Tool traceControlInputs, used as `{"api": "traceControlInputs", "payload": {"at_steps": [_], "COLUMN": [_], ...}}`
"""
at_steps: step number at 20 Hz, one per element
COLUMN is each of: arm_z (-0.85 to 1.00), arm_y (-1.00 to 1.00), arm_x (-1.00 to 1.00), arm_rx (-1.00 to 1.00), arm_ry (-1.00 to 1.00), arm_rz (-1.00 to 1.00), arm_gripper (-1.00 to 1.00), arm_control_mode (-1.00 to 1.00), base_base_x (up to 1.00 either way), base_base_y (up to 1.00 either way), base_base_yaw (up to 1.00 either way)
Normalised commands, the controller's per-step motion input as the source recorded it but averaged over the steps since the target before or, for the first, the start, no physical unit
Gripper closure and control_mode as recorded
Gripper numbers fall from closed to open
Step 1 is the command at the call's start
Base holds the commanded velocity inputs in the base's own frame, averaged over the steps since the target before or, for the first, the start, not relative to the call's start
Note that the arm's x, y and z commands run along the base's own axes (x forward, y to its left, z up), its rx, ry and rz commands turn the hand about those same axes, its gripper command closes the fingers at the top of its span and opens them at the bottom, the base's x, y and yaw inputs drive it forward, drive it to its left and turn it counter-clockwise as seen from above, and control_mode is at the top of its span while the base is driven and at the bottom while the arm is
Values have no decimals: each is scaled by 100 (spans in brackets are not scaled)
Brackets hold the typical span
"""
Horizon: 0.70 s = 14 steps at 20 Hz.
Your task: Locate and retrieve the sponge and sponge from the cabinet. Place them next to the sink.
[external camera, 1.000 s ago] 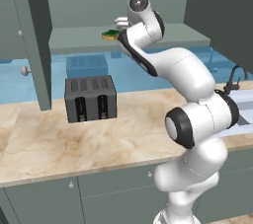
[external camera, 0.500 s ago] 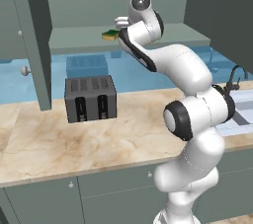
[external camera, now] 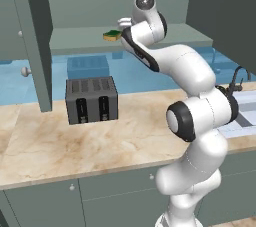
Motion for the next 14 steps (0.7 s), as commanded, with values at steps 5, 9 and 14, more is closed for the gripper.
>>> {"api": "traceControlInputs", "payload": {"at_steps": [5, 9, 14], "arm_z": [-14, -5, -1], "arm_y": [0, 0, 0], "arm_x": [8, 20, 27], "arm_rx": [0, 0, 0], "arm_ry": [0, 0, 0], "arm_rz": [0, 0, 0], "arm_gripper": [-100, -100, -100], "arm_control_mode": [-100, -100, -100], "base_base_x": [0, 0, 0], "base_base_y": [0, 0, 0], "base_base_yaw": [0, 0, 0]}}
